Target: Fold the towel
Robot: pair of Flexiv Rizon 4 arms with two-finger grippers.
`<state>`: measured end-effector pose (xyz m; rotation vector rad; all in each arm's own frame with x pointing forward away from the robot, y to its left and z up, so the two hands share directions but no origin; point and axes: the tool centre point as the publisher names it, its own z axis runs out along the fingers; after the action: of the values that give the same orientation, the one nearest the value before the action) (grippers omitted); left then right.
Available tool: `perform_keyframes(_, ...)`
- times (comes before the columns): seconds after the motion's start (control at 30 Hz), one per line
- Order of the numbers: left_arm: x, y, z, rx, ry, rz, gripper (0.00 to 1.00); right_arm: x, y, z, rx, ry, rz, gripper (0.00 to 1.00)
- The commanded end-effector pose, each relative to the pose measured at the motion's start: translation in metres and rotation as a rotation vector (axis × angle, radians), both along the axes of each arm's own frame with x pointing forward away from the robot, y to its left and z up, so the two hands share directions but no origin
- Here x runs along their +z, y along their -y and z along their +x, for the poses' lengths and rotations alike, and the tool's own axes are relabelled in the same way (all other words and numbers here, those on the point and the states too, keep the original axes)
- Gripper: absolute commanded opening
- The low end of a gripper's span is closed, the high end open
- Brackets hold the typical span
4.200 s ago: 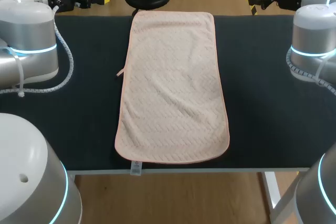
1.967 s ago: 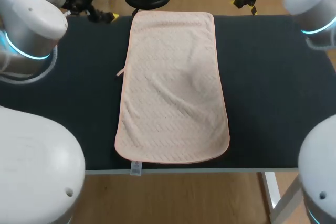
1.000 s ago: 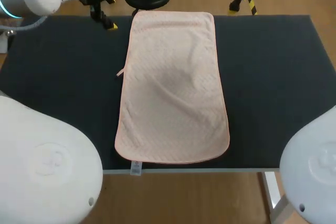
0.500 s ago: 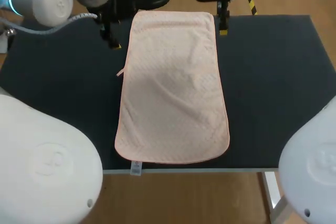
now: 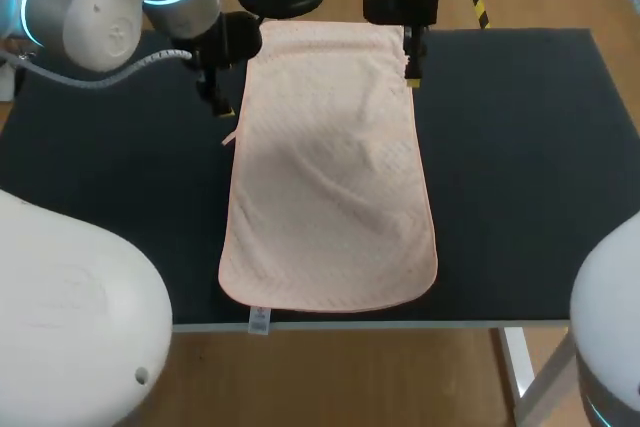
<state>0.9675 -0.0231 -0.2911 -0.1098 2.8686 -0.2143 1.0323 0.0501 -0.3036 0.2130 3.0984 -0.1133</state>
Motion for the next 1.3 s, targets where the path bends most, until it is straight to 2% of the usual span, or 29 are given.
perform_keyframes(0.03, -0.010, 0.001, 0.001, -0.046, -0.049, -0.005, 1.00, -0.002, 0.001, -0.015, 0.048, 0.054, 0.054, 1.00)
perform_keyframes(0.17, -0.021, 0.006, -0.003, -0.085, -0.091, 0.014, 1.00, -0.005, -0.005, -0.020, 0.077, 0.071, 0.053, 1.00)
perform_keyframes(0.47, -0.040, 0.018, -0.010, -0.121, -0.137, 0.034, 1.00, -0.018, -0.016, -0.028, 0.101, 0.079, 0.086, 1.00)
perform_keyframes(0.73, -0.062, 0.021, -0.014, -0.139, -0.182, 0.043, 1.00, -0.038, -0.019, -0.031, 0.117, 0.044, 0.072, 1.00)
perform_keyframes(0.9, -0.075, 0.020, -0.014, -0.150, -0.182, 0.041, 1.00, -0.056, -0.019, -0.030, 0.133, 0.024, 0.090, 1.00)
perform_keyframes(1.1, -0.096, 0.022, -0.017, -0.159, -0.227, 0.053, 1.00, -0.066, -0.020, -0.029, 0.131, -0.007, 0.094, 1.00)
perform_keyframes(1.3, -0.100, 0.022, -0.019, -0.172, -0.237, 0.060, 1.00, -0.068, -0.020, -0.031, 0.152, -0.031, 0.067, 1.00)
